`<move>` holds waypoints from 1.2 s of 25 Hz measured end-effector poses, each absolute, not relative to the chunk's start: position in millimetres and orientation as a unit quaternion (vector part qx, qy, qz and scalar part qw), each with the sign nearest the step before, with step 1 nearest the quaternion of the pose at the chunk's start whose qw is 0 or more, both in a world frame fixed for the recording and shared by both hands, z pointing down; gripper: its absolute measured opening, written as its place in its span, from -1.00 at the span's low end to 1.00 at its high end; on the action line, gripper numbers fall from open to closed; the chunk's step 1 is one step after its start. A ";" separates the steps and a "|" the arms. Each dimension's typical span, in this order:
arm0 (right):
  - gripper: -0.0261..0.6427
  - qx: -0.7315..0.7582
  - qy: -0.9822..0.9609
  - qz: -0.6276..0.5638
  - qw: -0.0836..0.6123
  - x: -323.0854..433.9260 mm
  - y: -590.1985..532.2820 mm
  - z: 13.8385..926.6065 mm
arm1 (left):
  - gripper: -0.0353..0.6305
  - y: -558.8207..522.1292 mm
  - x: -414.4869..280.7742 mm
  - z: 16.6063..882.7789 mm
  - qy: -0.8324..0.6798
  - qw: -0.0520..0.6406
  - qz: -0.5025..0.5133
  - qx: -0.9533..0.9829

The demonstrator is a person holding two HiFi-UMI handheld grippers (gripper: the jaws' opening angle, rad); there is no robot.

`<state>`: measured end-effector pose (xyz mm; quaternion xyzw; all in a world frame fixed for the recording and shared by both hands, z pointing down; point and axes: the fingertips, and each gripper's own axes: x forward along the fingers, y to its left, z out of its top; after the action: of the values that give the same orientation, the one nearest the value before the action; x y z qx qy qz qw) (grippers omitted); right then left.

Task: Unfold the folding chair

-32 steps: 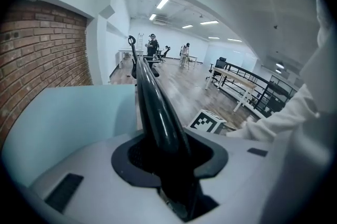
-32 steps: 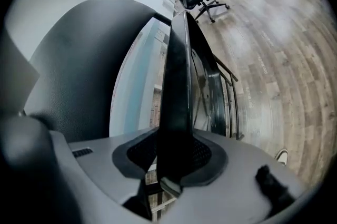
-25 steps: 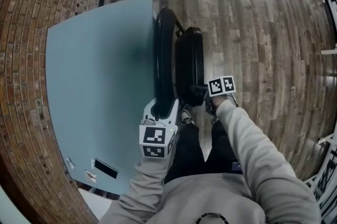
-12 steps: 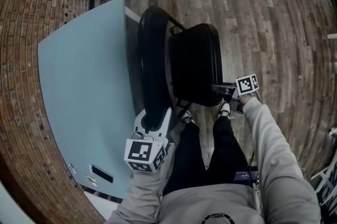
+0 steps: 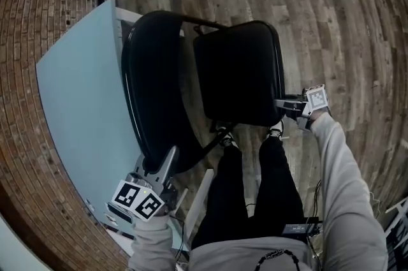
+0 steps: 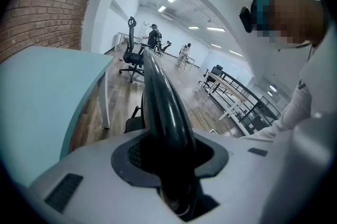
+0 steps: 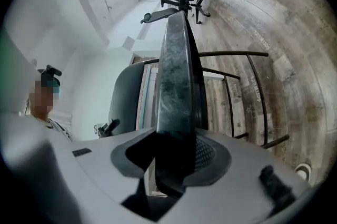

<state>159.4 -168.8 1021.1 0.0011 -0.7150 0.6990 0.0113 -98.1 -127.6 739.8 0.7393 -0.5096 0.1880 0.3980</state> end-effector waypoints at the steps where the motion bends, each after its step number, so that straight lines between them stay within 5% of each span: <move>1: -0.50 -0.001 -0.715 0.700 0.009 167.1 -170.2 1032.3 | -0.47 -128.0 -99.4 746.0 -0.508 0.402 0.187 0.738; 22: -0.40 -0.044 -0.698 0.709 -0.094 256.8 -171.2 1190.5 | -0.55 -124.8 -138.2 859.0 -0.518 0.493 0.121 0.689; 30: -0.39 -0.029 -0.700 0.704 -0.119 263.5 -172.5 1199.9 | -0.54 -127.4 -138.7 860.9 -0.535 0.468 0.122 0.693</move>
<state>263.5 -172.5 1199.9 -0.0293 -0.6995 0.7040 -0.1194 -138.7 -127.4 860.9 0.6932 -0.5345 0.1221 0.4678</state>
